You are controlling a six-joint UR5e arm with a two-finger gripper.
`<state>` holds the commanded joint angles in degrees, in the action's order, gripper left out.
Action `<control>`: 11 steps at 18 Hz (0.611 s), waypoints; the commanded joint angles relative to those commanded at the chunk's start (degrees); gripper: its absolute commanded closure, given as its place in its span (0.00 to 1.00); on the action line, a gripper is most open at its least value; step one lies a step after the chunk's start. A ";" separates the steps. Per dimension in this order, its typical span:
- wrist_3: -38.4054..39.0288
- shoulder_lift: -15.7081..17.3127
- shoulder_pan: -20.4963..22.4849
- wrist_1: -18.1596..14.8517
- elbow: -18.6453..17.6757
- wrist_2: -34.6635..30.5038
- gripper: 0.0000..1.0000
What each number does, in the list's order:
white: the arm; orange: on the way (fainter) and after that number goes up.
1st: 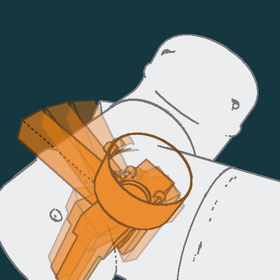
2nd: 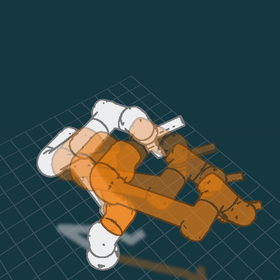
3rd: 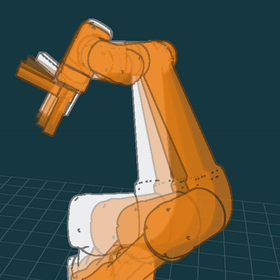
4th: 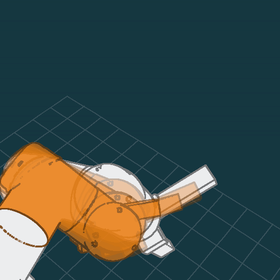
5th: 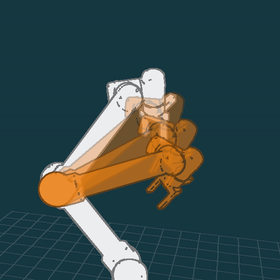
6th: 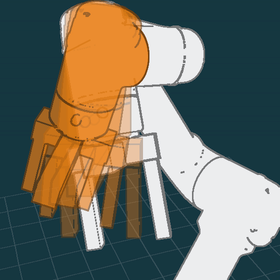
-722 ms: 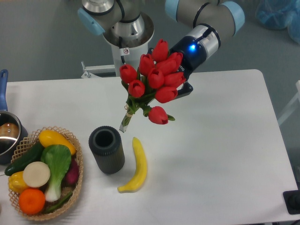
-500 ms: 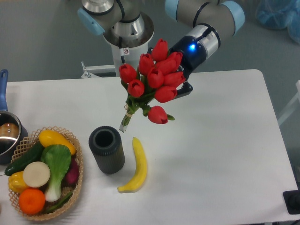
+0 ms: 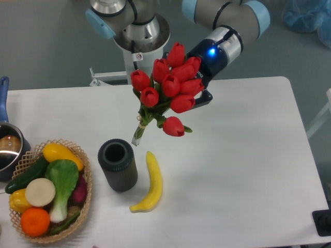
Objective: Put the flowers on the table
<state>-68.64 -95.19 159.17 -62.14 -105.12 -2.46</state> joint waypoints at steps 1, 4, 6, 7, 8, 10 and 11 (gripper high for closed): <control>0.00 0.00 0.00 0.00 0.09 0.00 0.60; 0.17 -0.09 -0.09 0.17 1.75 -0.61 0.60; 0.18 -0.09 0.26 0.17 1.84 -2.80 0.60; 0.09 0.00 0.44 0.17 2.02 -4.12 0.60; 0.09 0.09 0.26 0.17 2.37 -5.61 0.60; 0.26 0.44 0.09 0.00 3.95 -10.26 0.60; 0.52 0.35 0.00 0.00 4.74 -12.81 0.60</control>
<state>-68.12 -94.83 159.17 -62.14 -100.38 -15.27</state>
